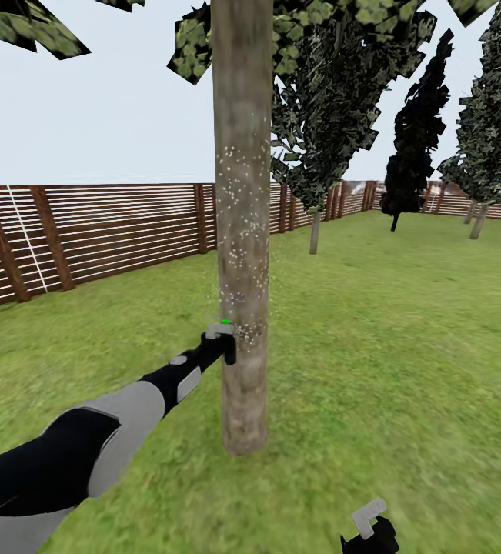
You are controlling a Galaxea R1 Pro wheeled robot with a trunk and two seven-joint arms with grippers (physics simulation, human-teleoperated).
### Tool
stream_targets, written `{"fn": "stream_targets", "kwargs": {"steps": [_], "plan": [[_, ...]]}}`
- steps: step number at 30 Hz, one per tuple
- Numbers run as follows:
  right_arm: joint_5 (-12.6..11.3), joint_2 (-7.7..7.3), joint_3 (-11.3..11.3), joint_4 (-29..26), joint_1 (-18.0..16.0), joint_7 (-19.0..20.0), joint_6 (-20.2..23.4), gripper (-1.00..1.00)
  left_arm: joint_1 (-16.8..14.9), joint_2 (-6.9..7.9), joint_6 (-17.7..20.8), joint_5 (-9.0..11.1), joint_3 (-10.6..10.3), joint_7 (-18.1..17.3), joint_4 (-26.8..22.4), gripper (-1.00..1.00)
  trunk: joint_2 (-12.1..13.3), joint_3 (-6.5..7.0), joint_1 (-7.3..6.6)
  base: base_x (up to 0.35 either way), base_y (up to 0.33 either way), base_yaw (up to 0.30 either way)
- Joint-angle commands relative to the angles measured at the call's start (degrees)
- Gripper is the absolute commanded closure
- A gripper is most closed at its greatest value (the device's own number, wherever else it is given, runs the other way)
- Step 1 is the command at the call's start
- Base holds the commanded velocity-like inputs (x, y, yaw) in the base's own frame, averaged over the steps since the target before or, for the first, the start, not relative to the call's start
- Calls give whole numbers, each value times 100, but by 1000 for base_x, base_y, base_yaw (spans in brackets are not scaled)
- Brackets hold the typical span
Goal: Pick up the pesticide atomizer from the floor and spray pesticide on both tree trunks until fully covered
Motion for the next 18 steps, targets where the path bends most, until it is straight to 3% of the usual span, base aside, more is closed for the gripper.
{"fn": "stream_targets", "kwargs": {"steps": [1,4,6,13,18], "plan": [[0,0,-2,-3,0,0,0,-100,234,2,-125,-35,36,-38,-6,100,0,2,0,0,0,0],[0,10,2,-8,0,0,-10,-100,548,2,-205,-50,37,-52,-6,100,0,2,0,0,0,0],[0,16,3,-8,0,0,-11,-100,595,5,-211,-44,42,-48,-6,100,0,2,0,0,0,0],[-17,14,-14,0,17,-8,-18,-100,612,11,-208,-4,57,-24,-4,100,0,2,0,9,13,0],[-18,9,-16,0,287,-17,-26,-100,612,115,-190,2,78,-7,-5,100,0,2,0,121,257,0]]}}
